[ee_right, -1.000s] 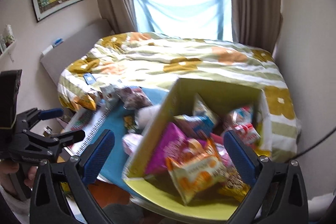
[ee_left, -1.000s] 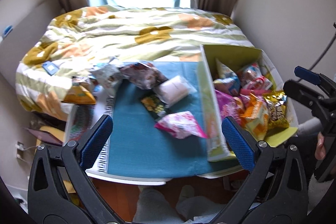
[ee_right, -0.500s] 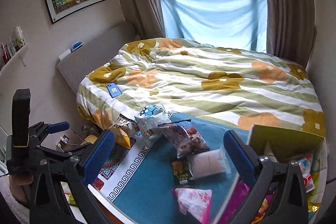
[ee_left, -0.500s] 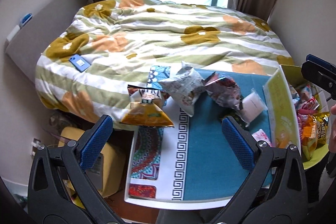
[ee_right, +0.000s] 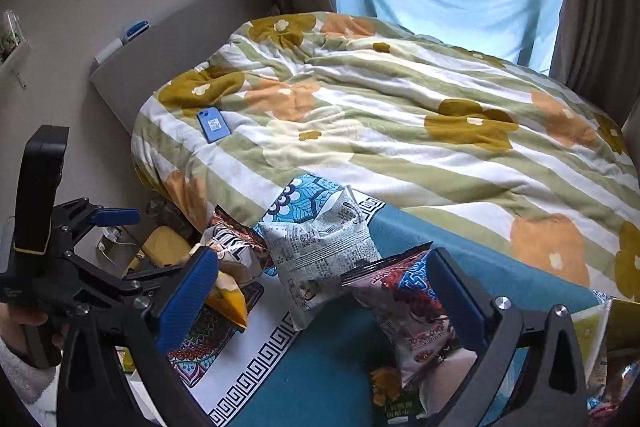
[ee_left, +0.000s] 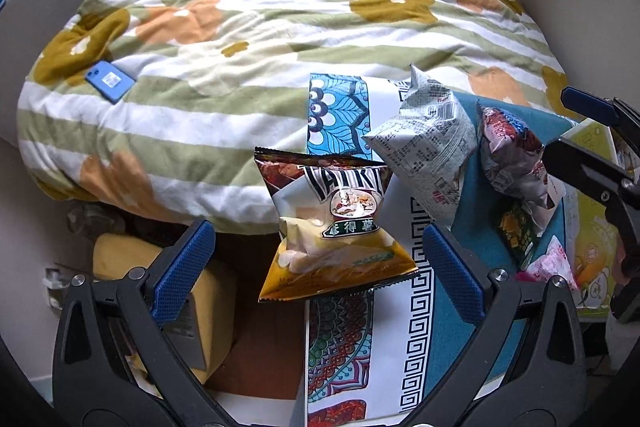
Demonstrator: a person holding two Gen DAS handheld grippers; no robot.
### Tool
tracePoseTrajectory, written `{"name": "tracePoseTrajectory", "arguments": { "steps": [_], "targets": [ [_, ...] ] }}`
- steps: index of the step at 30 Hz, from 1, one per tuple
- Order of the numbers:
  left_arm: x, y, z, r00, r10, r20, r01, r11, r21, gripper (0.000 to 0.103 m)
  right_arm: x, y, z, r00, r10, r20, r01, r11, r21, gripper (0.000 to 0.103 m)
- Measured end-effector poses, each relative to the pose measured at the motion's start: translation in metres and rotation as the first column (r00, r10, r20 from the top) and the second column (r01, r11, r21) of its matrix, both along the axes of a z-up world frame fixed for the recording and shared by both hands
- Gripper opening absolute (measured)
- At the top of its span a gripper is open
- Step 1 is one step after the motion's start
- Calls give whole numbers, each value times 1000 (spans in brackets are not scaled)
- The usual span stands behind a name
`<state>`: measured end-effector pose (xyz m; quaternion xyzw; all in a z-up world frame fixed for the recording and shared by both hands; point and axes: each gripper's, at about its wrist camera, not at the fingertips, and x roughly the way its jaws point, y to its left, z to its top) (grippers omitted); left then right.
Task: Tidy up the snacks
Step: 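Move both open tools over the remaining snacks on the mat, then grasp the white chip bag with the left tool while the right grasps the grey printed bag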
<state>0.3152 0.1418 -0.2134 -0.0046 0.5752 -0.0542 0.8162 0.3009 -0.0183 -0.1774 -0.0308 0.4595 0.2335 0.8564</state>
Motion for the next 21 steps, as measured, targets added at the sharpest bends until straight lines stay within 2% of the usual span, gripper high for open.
{"name": "tracePoseTrajectory", "arguments": {
  "steps": [11,16,18,21],
  "targets": [
    [30,2,-55,992,-64,-105,61,998,-34,101,39,39,-50,986,156,-65,-162,981,-108,103],
    [36,2,-69,989,-85,-122,74,993,-88,85,57,50,-73,969,215,-124,-233,959,-161,103],
    [38,0,-73,987,-94,-128,82,992,-97,72,64,53,-81,959,237,-158,-262,952,-161,103],
    [40,-4,-76,984,-116,-137,101,989,-112,66,72,56,-91,946,256,-197,-290,942,-171,103]
  ]
}}
